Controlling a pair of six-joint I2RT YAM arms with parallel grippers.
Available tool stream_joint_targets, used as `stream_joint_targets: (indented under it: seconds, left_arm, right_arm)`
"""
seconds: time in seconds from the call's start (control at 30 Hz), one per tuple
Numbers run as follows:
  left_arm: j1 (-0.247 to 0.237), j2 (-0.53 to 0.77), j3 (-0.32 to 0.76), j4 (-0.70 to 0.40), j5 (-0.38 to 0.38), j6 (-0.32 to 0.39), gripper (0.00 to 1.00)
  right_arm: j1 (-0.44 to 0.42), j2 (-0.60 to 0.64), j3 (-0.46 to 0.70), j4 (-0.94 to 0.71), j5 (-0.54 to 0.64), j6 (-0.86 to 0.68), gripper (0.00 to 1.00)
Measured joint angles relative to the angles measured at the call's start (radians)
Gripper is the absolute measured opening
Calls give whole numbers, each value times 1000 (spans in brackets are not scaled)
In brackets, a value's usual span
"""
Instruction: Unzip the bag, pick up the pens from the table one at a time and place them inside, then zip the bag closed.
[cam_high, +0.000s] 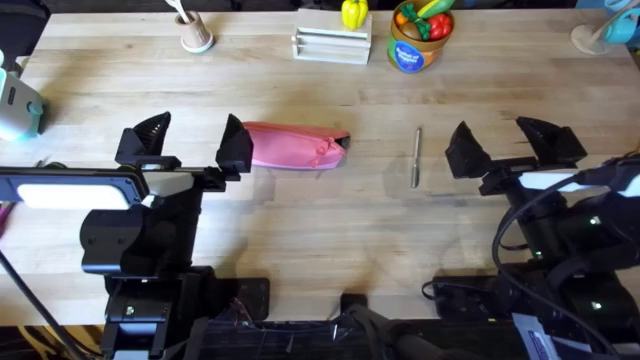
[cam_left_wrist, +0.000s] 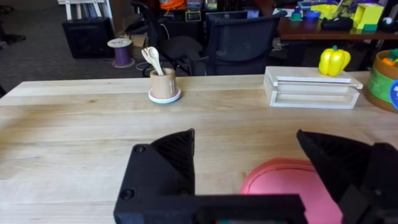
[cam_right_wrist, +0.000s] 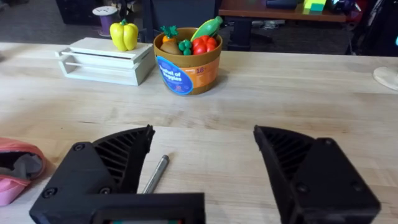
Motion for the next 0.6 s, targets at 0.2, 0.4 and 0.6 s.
stream_joint_targets:
  seconds: [0.2,0.4,0.6]
  left_arm:
    - [0,0,0,0,0,0,993]
    - [0,0,0,0,0,0,993]
    - [0,0,3,-39,0,0,991]
  right_arm:
    - [0,0,1,-8,0,0,997]
    - [0,0,1,-9,1,0,998]
    - [0,0,10,-31,1,0,996]
